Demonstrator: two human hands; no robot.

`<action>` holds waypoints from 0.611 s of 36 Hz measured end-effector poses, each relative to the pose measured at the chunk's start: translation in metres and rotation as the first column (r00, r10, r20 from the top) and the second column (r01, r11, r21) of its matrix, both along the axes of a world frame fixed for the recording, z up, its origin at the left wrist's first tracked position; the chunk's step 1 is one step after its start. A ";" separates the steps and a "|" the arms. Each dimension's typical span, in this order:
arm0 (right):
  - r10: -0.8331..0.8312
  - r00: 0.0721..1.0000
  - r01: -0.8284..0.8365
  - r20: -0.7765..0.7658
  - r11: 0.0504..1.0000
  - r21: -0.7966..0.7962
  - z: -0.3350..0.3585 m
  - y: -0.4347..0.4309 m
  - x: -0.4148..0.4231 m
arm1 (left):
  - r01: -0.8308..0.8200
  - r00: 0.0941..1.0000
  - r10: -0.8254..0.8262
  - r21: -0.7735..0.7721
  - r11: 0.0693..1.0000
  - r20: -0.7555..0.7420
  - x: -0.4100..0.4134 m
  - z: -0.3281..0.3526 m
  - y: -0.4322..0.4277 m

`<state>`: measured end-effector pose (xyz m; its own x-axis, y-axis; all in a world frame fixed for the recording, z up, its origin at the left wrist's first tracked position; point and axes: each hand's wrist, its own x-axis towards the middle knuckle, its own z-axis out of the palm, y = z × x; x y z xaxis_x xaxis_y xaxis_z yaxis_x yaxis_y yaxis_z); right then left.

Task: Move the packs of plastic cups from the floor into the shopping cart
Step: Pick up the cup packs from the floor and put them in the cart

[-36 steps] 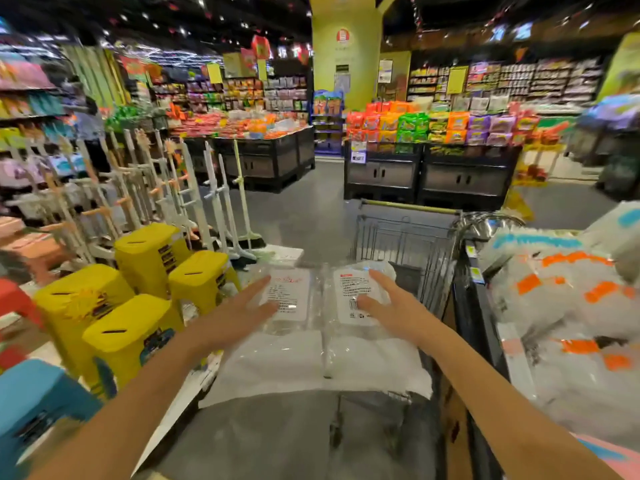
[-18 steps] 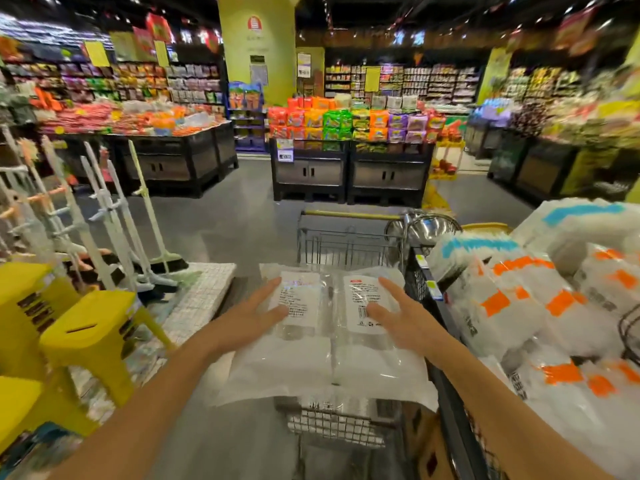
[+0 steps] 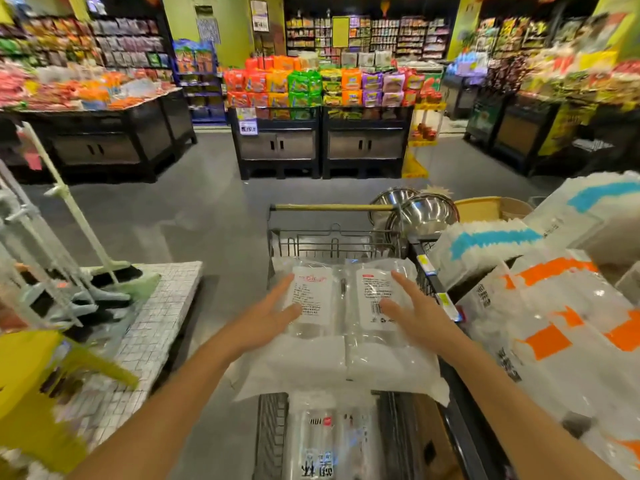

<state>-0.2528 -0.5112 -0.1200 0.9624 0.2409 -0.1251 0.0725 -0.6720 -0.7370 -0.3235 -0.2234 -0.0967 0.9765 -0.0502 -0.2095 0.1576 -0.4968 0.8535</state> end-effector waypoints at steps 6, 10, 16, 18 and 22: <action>0.030 1.000 -0.029 -0.009 0.998 0.058 -0.049 0.008 0.102 | -0.029 0.998 0.024 -0.082 0.996 -0.060 0.095 -0.047 0.008; 0.025 0.999 -0.022 -0.046 0.998 0.061 -0.086 0.012 0.152 | -0.060 0.994 0.054 -0.068 0.996 -0.096 0.148 -0.090 0.013; -0.021 0.990 0.030 -0.140 0.998 0.062 -0.171 0.023 0.205 | -0.057 0.986 0.045 -0.070 0.996 -0.162 0.211 -0.171 0.020; -0.042 0.985 0.051 -0.167 0.997 0.052 -0.212 0.024 0.218 | -0.064 0.983 0.048 -0.082 0.995 -0.180 0.226 -0.206 0.023; -0.071 0.967 0.071 -0.244 0.997 -0.010 -0.274 0.036 0.225 | -0.093 0.965 0.070 -0.080 0.992 -0.254 0.243 -0.277 0.026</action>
